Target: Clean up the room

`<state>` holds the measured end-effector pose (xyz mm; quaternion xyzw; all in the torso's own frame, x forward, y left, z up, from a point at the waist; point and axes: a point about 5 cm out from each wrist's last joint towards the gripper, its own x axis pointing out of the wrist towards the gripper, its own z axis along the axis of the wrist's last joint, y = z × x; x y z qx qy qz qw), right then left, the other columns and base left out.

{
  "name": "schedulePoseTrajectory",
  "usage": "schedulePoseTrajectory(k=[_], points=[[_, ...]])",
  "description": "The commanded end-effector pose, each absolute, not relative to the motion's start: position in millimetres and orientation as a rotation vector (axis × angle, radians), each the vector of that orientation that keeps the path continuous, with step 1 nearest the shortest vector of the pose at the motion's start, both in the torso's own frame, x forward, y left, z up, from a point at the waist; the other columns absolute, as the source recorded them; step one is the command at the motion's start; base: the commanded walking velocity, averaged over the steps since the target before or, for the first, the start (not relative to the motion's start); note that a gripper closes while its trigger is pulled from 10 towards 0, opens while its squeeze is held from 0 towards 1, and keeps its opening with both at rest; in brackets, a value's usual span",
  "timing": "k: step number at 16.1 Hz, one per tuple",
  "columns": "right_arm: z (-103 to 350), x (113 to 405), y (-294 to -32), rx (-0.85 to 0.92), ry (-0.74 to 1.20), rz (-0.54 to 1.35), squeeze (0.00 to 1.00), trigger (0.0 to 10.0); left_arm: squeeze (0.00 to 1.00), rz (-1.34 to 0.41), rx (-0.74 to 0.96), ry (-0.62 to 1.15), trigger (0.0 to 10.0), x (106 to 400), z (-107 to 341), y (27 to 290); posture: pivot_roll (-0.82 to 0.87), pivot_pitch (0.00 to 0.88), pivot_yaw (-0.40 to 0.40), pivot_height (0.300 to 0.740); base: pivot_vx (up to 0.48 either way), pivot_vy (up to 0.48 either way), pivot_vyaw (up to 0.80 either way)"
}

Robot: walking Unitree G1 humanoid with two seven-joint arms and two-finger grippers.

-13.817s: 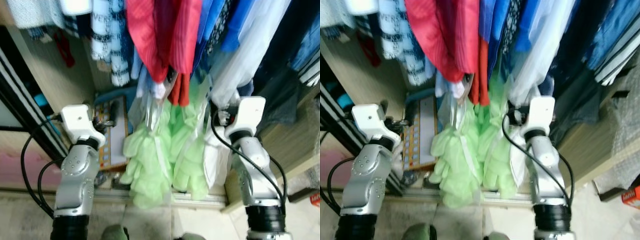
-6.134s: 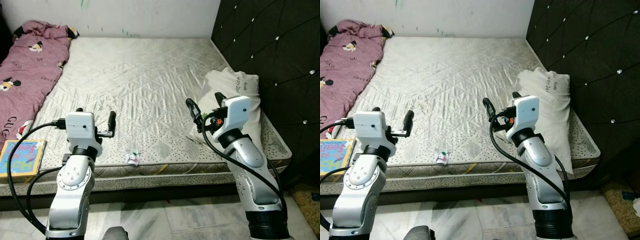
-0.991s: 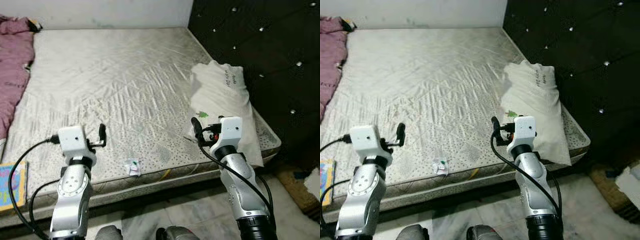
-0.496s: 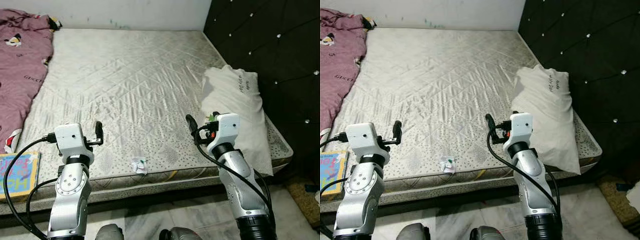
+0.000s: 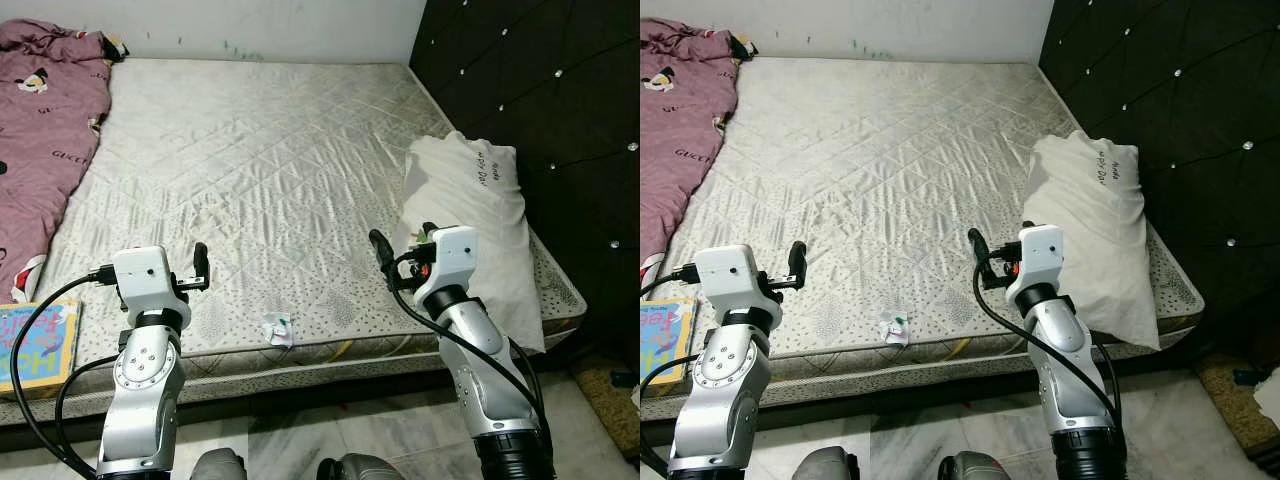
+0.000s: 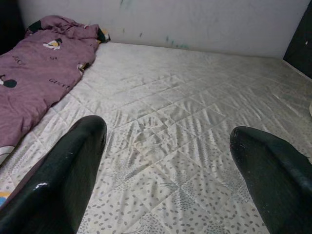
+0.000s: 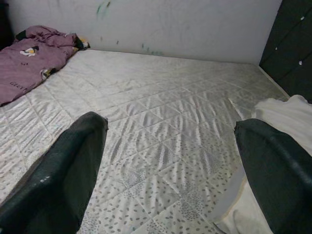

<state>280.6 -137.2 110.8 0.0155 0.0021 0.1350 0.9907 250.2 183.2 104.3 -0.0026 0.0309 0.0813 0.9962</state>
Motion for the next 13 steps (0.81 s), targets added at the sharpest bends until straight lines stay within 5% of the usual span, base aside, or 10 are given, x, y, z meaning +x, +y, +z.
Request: schedulePoseTrajectory(k=[1,13], points=[[116.3,282.0,-138.3,0.025,-0.008,0.278,0.00,10.0,0.00,0.152,0.003,0.044,10.0,252.1,110.3,179.9,0.06,0.023,-0.089,0.740,0.000,0.000,0.00],[117.5,283.4,-136.6,0.040,-0.003,0.310,0.00,10.0,0.00,0.162,-0.003,0.049,10.0,253.9,111.4,179.5,0.06,0.042,-0.095,0.735,0.000,0.000,0.00]])
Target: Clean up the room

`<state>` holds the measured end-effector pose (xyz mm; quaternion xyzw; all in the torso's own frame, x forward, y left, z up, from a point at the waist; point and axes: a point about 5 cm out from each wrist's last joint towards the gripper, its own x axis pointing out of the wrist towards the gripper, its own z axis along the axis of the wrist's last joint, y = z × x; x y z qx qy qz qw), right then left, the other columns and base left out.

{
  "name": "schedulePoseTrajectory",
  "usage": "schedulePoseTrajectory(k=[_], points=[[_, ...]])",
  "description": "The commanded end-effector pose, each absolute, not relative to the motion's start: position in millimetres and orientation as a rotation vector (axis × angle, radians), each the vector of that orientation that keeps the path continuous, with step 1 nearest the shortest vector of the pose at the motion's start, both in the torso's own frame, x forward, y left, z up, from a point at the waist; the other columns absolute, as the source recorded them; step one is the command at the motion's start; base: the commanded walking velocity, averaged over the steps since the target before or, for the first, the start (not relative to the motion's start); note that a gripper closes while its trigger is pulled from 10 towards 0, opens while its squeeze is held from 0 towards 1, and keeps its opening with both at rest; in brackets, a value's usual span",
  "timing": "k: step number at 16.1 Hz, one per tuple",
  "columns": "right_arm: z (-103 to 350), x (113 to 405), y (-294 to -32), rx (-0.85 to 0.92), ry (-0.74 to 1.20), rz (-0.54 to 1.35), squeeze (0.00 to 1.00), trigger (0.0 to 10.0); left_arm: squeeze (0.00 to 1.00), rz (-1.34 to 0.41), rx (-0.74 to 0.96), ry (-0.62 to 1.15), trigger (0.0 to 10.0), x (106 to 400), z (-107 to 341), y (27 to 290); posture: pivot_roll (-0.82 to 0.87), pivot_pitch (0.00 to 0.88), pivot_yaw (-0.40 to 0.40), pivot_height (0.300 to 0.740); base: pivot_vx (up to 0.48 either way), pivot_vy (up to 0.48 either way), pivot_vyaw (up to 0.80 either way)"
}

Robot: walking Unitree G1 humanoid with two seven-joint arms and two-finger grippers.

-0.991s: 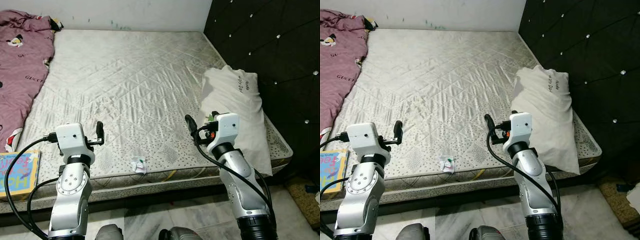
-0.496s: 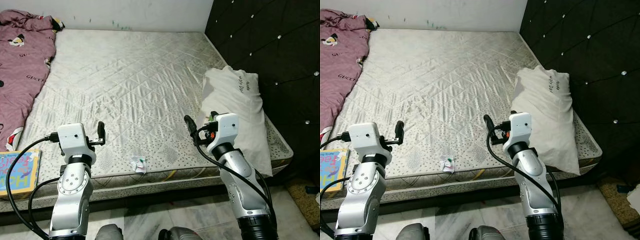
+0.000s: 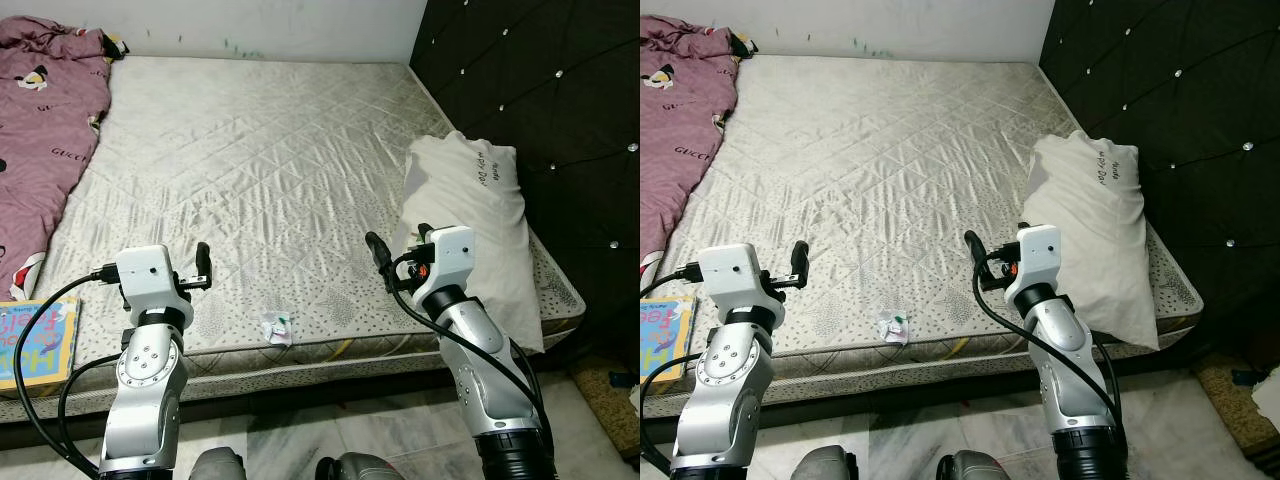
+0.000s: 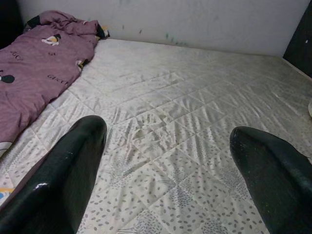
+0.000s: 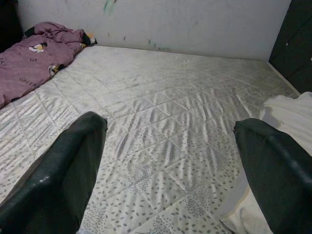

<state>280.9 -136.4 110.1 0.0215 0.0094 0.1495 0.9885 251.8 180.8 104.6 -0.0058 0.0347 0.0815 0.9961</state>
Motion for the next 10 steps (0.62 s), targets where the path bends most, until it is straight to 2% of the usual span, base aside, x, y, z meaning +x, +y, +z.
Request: schedulePoseTrajectory(k=[1,7,10], points=[[117.5,283.3,-136.5,0.041,-0.003,0.311,0.00,10.0,0.00,0.161,-0.002,0.050,10.0,254.0,111.2,179.3,0.06,0.042,-0.095,0.720,0.000,0.000,0.00],[118.1,283.8,-136.1,0.044,-0.003,0.320,0.00,10.0,0.00,0.157,-0.002,0.053,10.0,255.2,111.3,178.3,0.05,0.047,-0.096,0.640,0.000,0.000,0.00],[118.0,283.8,-135.7,0.046,-0.003,0.325,0.00,10.0,0.00,0.157,-0.001,0.053,10.0,255.3,111.5,178.1,0.05,0.047,-0.096,0.630,0.000,0.000,0.00]])
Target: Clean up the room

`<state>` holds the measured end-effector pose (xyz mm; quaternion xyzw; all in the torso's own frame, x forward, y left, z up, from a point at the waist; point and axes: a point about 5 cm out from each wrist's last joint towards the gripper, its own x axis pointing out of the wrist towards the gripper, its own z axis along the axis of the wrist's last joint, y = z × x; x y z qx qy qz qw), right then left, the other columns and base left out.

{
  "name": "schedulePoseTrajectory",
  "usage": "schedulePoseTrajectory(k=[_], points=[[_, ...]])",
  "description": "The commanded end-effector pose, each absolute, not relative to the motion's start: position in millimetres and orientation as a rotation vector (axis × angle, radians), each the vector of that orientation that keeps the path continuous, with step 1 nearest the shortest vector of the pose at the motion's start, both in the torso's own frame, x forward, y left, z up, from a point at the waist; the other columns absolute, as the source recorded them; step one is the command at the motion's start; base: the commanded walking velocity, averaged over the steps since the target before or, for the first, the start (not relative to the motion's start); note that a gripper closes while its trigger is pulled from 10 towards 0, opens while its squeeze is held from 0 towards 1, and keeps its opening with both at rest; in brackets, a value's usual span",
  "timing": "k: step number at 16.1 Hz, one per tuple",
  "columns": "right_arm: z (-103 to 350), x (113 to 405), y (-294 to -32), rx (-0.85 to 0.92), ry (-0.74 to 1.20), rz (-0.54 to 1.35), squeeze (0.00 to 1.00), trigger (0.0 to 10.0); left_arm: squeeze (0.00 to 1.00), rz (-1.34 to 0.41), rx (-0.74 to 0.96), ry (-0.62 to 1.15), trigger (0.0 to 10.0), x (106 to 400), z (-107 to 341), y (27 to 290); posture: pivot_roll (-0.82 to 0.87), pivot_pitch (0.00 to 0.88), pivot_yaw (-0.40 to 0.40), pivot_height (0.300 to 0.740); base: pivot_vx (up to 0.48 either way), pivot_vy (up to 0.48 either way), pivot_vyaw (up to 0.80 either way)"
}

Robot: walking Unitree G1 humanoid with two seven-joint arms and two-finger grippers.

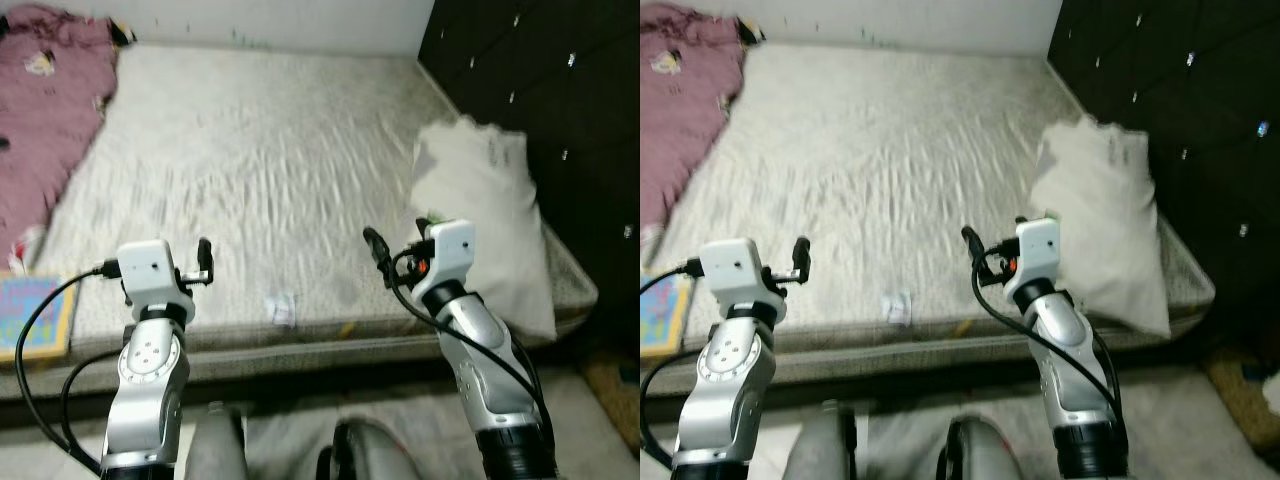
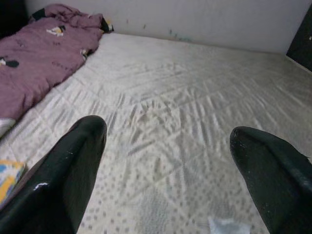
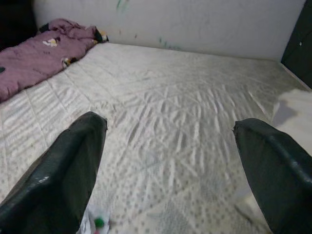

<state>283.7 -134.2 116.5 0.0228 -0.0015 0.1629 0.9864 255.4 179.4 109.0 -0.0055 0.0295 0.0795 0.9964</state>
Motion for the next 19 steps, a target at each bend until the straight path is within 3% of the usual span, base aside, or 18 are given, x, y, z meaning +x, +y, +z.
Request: schedulePoseTrajectory(k=[1,9,14,19], points=[[118.2,284.2,-135.8,0.048,-0.003,0.328,0.00,10.0,0.00,0.177,0.011,0.054,10.0,255.5,111.7,179.2,0.05,0.045,-0.096,0.630,0.000,0.000,0.00],[116.9,284.5,-130.6,0.040,0.004,0.374,0.00,10.0,0.00,0.314,-0.074,0.136,10.0,252.7,99.4,196.6,0.06,0.030,-0.099,0.630,0.000,0.000,0.00],[118.1,284.7,-126.1,0.034,-0.003,0.408,0.00,10.0,0.00,0.296,-0.078,0.116,10.0,256.2,105.8,193.8,0.06,0.041,-0.099,0.630,0.000,0.000,0.00],[116.6,284.0,-125.2,0.044,0.006,0.426,0.00,10.0,0.00,0.283,-0.106,0.121,10.0,256.0,104.4,189.0,0.06,0.040,-0.104,0.630,0.000,0.000,0.54]])
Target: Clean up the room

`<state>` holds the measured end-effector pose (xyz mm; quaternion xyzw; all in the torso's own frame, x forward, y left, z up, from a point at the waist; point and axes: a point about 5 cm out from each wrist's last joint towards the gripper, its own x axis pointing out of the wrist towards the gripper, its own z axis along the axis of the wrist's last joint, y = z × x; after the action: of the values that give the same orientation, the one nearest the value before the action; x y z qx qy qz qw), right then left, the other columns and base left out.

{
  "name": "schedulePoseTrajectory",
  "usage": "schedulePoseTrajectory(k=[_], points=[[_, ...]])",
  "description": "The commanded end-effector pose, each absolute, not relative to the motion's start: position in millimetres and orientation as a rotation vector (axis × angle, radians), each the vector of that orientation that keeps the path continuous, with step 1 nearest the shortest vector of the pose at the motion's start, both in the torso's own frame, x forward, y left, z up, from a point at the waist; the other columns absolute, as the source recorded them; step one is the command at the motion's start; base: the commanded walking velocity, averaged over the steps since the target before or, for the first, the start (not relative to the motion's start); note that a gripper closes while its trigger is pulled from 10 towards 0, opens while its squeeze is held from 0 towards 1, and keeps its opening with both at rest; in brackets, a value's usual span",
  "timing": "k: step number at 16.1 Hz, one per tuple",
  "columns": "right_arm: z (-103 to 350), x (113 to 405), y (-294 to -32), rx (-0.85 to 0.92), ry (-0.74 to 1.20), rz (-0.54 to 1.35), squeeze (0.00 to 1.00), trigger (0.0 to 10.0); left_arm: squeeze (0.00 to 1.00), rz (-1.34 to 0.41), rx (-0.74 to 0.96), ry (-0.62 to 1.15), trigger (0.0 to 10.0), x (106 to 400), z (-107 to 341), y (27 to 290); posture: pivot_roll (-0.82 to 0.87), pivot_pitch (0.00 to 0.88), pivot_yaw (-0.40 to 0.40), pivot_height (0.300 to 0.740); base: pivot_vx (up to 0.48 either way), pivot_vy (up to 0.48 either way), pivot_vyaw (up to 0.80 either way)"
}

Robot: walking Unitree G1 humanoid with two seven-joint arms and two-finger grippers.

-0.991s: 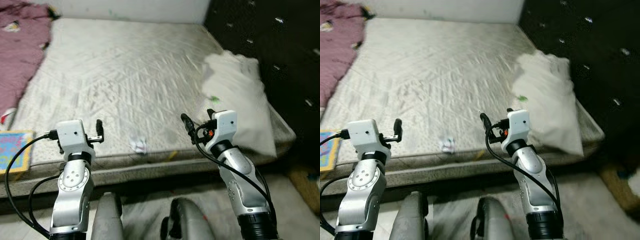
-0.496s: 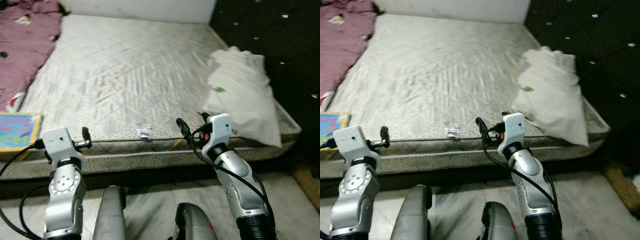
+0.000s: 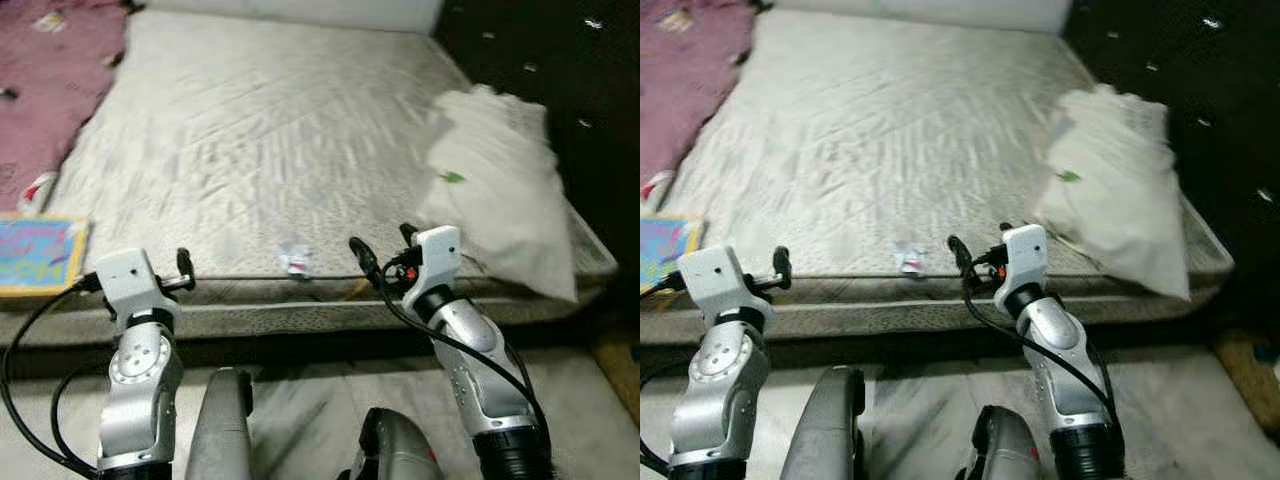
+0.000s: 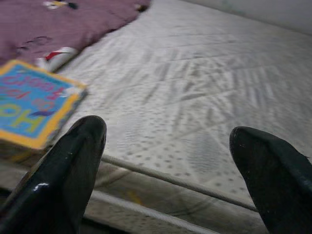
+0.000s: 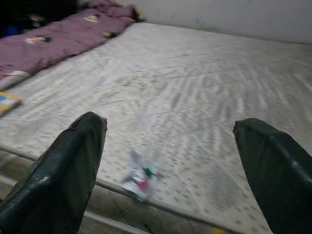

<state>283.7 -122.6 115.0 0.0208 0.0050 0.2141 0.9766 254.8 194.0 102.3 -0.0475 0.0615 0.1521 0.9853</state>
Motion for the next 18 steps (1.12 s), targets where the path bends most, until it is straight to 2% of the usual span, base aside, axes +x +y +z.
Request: schedulePoseTrajectory(k=[1,7,14,18], points=[[116.7,284.1,-125.1,0.045,0.006,0.428,0.00,10.0,0.00,0.283,-0.108,0.123,10.0,256.0,104.3,189.0,0.06,0.043,-0.100,0.621,0.000,0.000,0.41],[117.0,285.1,-124.9,0.057,0.010,0.432,0.00,10.0,0.00,0.288,-0.110,0.125,10.0,257.1,104.7,189.4,0.05,0.054,-0.101,0.575,0.000,0.000,0.00],[118.5,286.5,-123.5,0.057,0.011,0.454,0.00,10.0,0.00,0.290,-0.120,0.117,10.0,257.6,106.0,189.7,0.05,0.059,-0.104,0.575,0.000,0.000,0.00],[119.3,285.1,-120.0,0.038,0.004,0.485,0.00,10.0,0.00,0.274,-0.129,0.109,10.0,258.0,107.1,188.3,0.05,0.058,-0.105,0.575,0.000,0.000,0.66]])
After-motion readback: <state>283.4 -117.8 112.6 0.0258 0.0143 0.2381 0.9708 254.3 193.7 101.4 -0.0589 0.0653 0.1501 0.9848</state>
